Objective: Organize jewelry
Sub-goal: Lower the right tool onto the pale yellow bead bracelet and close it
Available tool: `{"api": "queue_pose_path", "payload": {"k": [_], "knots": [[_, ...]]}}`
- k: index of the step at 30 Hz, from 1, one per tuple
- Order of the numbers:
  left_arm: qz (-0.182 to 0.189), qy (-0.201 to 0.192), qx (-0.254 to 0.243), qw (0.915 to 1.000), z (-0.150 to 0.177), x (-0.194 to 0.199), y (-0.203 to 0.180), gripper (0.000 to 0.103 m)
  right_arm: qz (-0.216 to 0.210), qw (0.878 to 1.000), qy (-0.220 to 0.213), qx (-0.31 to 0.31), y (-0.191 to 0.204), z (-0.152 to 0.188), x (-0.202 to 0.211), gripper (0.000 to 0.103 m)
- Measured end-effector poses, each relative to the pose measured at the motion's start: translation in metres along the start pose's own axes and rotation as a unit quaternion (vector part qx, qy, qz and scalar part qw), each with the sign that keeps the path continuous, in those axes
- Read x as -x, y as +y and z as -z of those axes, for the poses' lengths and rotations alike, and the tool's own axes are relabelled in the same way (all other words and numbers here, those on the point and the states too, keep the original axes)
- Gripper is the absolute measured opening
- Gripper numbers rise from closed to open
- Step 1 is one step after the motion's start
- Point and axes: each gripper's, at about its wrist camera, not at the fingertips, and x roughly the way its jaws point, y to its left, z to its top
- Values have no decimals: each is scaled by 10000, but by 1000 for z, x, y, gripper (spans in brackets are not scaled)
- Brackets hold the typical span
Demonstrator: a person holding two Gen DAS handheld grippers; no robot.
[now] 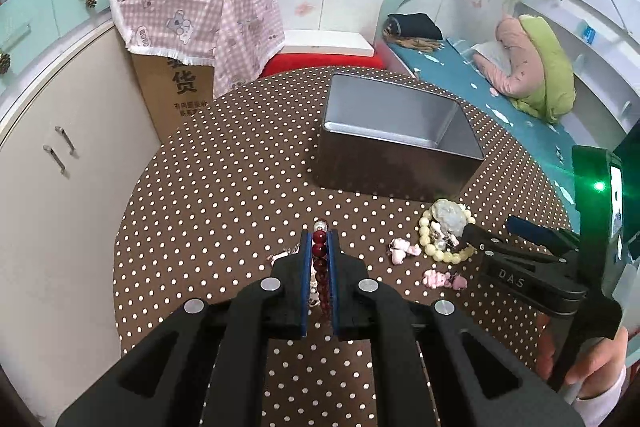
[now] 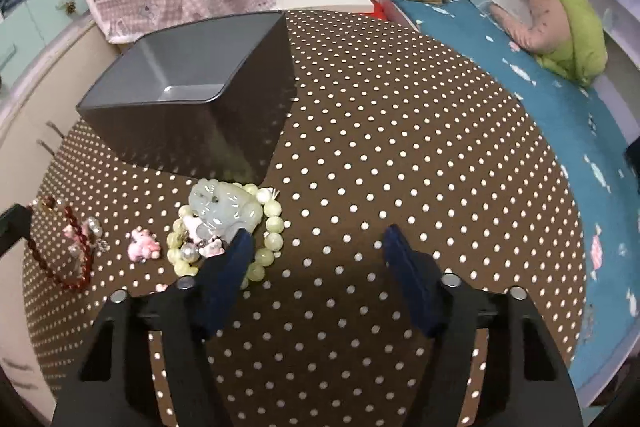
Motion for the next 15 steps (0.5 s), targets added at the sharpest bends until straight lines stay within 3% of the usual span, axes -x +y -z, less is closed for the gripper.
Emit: {"api": "queue_pose_path", "payload": {"k": [5,8,9,15], "knots": [[86,-8,-30,10000,-4,-2,-1,6,-15,9996,-4,270,11,-8,-5,48],[156,5,-62,9999,-5,-4,-5,6,-303,9978,-50,591,22,-8,-6,18],[168,4,-70,9998,-6,-4,-6,6,-339,9973,-57,646,22,-7,-5,14],[111,-41,-45,9999,-7,-3,-5,6,-555,9978,-49,358,16,-10,-5,10]]}}
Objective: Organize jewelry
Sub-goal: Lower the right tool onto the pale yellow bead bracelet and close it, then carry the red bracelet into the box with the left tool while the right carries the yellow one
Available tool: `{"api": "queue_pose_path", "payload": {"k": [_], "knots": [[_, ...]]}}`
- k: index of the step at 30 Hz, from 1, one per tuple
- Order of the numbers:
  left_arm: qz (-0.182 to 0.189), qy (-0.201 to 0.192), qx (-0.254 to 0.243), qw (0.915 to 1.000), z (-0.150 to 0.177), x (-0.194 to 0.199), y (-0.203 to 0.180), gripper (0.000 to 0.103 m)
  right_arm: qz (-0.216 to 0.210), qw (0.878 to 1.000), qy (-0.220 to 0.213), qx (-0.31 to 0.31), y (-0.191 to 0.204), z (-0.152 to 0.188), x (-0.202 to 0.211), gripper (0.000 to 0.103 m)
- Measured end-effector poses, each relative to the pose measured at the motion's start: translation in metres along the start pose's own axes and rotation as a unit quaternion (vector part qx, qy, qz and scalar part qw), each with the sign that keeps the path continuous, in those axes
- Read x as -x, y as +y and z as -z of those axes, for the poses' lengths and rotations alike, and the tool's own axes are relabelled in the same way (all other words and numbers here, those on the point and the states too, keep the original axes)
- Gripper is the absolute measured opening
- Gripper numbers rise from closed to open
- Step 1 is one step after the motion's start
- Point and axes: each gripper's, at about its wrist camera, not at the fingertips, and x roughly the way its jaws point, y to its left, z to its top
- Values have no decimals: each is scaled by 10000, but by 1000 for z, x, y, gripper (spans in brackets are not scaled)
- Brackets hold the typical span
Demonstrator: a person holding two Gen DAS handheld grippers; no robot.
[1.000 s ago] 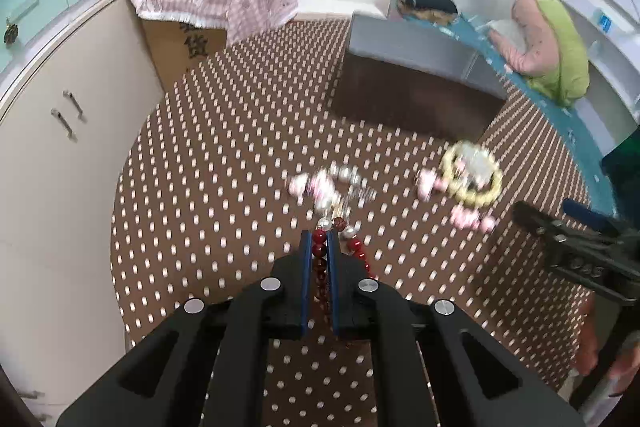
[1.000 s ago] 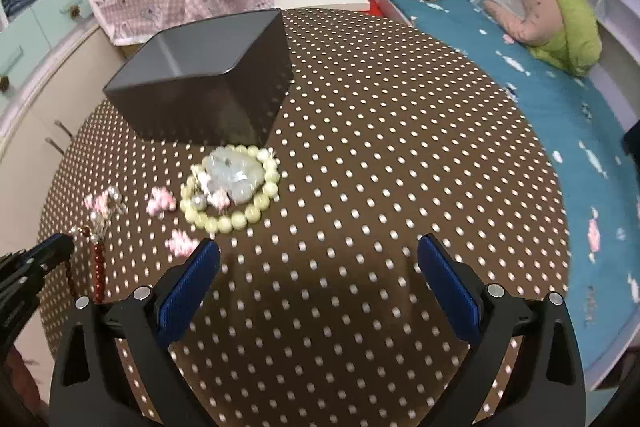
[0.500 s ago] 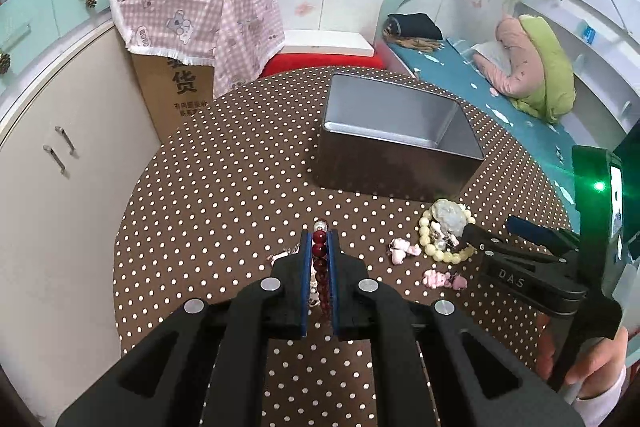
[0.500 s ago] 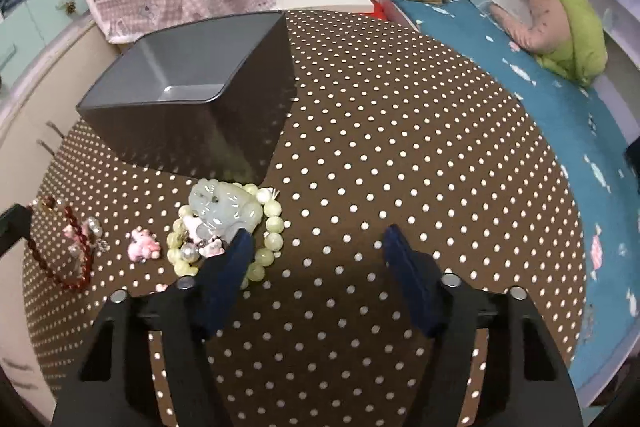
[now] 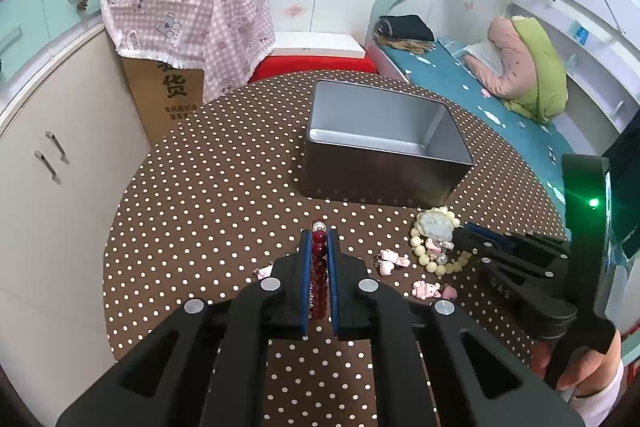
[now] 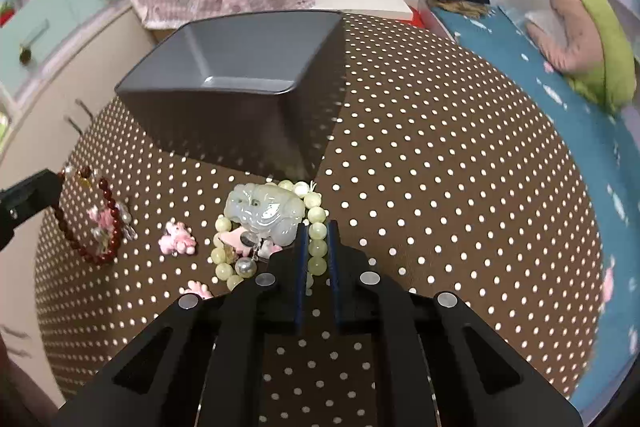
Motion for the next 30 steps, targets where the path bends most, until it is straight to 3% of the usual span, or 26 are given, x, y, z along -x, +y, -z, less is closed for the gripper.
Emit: {"api": "queue_pose_path", "payload": {"k": [11,30], "knots": [[58,-36,-83,9999,-4,0,0,6,-175,9992,-317,-174,3,3,29,10],[149,-495,-294,9982,-28,29,-5,6,-199,9937,-1100,27,15,-19,105,10]]}}
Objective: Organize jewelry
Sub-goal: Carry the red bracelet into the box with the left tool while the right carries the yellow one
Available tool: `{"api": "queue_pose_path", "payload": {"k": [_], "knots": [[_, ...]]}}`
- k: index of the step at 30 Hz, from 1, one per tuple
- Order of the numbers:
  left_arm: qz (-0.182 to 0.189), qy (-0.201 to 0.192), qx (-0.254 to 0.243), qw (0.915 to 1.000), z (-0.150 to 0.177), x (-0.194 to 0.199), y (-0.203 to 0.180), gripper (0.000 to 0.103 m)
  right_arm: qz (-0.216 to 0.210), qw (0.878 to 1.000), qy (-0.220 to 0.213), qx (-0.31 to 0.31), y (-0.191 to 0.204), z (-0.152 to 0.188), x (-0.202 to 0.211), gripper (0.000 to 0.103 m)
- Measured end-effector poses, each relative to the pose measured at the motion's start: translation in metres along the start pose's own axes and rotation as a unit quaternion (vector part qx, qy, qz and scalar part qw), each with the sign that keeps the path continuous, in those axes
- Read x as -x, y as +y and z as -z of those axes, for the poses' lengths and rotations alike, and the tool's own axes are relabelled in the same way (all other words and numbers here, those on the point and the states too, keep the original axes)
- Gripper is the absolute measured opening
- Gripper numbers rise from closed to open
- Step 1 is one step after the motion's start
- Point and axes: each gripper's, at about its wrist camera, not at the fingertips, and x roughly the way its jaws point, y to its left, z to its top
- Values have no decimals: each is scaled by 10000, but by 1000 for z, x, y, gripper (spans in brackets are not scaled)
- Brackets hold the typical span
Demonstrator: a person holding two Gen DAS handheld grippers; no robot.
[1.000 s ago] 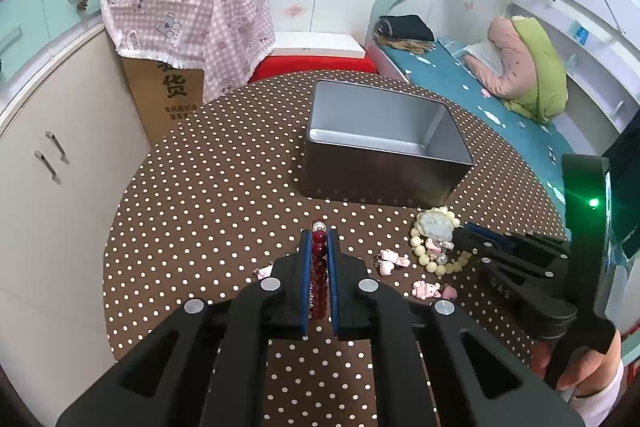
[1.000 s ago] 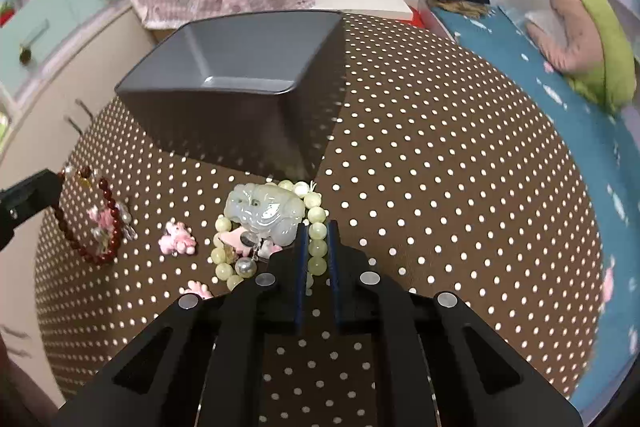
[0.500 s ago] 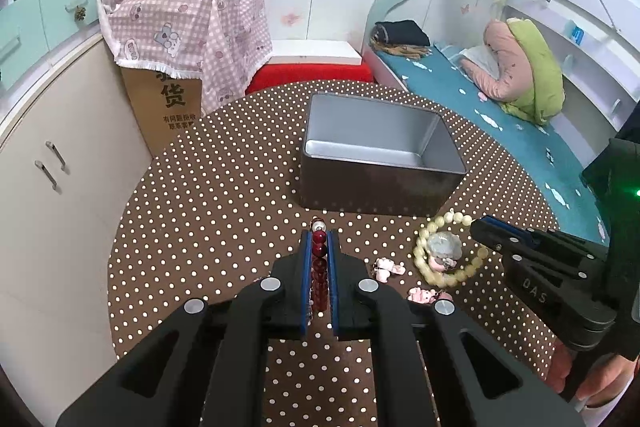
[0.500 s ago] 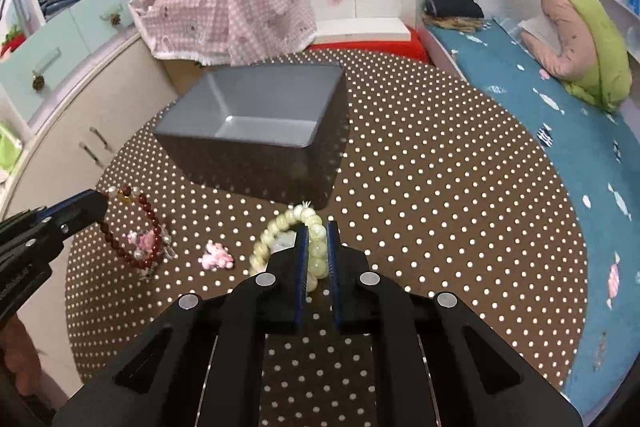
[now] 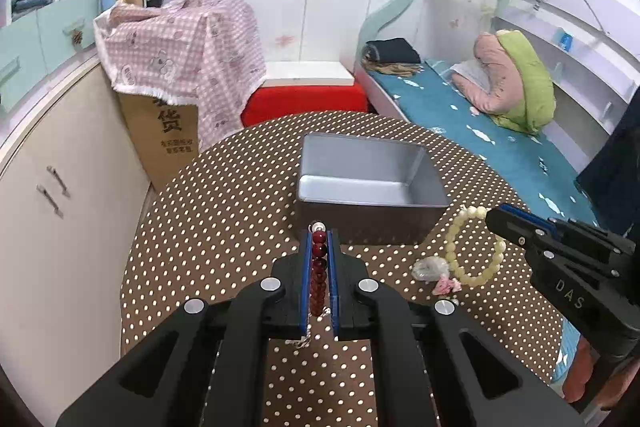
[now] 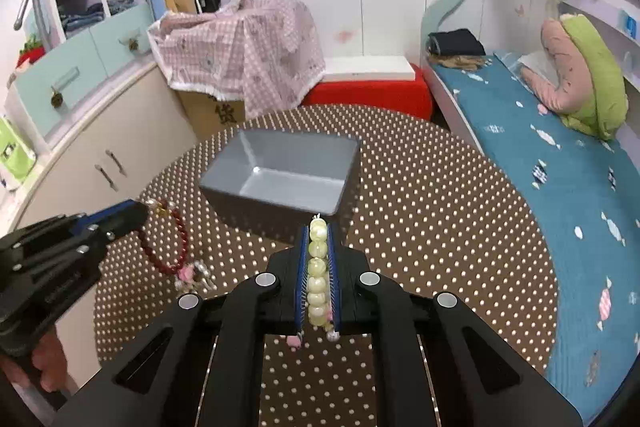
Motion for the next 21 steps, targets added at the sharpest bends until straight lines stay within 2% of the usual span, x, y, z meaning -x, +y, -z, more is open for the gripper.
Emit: {"api": "queue_pose_path", "payload": {"k": [12,21], "knots": [[304,-306,-275,9987,-40,1,-19,6,-14,9985,-507,192,14,-42,21,10],[430,-251,-253,9984,-71,-25,-19,6,-77,9982,-551,234,16,-77,-4,10]]}}
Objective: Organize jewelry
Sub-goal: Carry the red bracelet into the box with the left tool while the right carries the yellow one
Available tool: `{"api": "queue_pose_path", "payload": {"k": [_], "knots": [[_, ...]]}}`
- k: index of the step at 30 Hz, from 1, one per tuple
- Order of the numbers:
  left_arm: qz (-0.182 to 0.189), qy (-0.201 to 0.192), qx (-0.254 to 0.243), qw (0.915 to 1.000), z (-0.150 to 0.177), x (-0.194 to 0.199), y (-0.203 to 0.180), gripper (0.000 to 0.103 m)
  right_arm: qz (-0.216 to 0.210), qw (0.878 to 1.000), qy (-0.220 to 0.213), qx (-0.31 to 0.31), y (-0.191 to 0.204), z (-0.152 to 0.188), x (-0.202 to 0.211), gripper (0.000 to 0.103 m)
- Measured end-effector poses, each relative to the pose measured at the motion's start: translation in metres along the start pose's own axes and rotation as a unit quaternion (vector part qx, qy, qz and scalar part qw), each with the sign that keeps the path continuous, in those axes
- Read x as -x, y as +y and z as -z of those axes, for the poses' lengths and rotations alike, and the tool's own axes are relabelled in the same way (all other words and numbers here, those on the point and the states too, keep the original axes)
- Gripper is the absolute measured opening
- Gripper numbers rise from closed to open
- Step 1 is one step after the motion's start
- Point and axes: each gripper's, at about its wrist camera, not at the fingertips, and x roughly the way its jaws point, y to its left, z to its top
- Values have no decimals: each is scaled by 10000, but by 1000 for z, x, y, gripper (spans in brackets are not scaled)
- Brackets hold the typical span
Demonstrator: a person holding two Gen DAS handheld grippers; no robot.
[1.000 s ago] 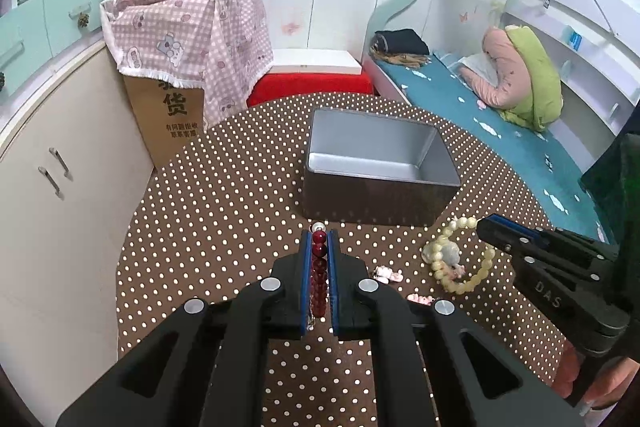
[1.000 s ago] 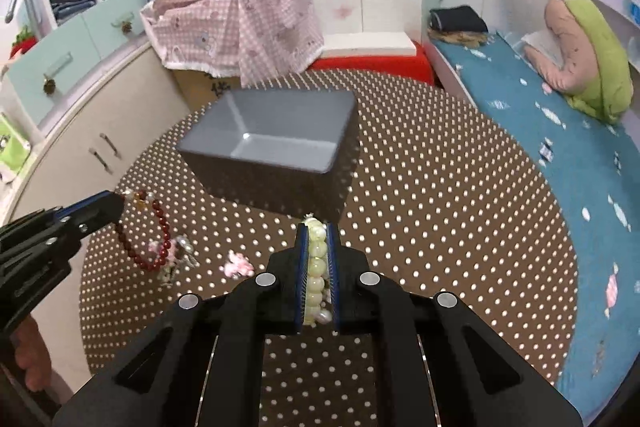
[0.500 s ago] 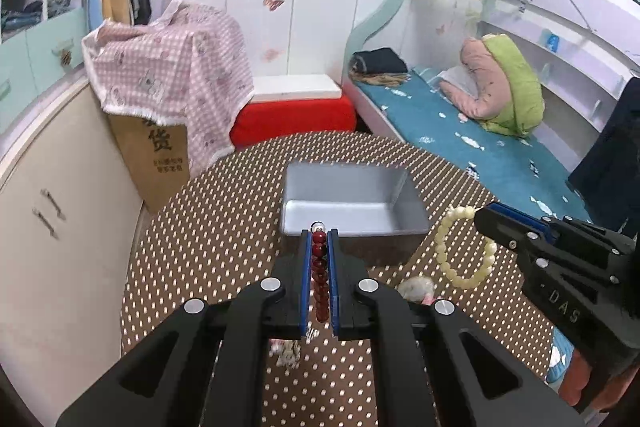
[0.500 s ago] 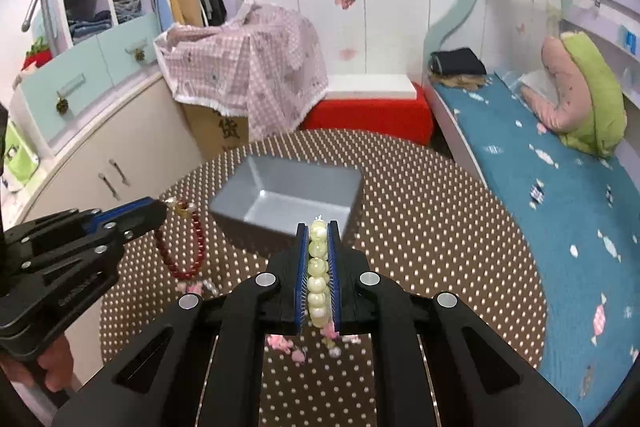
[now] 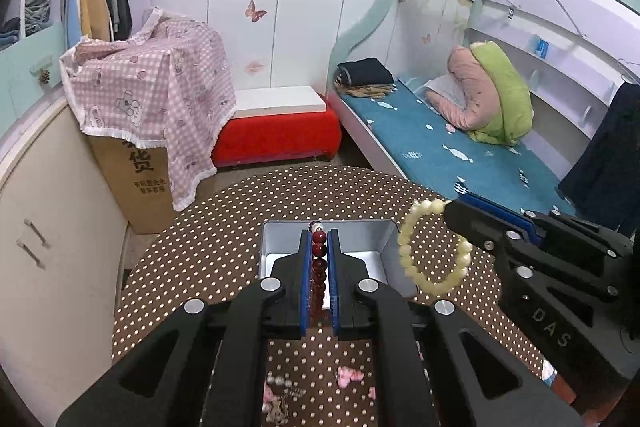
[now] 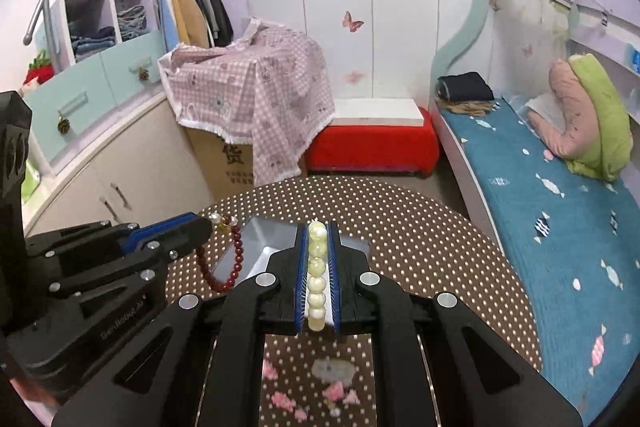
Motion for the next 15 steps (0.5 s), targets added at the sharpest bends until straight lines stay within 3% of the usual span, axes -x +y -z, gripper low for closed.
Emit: {"api": "queue_pose_path", "payload": {"k": [8,15], "knots": [[223,385,80,9990,-18,-44,10,6,-116,9996,271,-15,-6,-17,-47,10],[555,854,172,9947,-14,-83,20,6,-363,9966,729,-126,-12,-3,-85,10]]}}
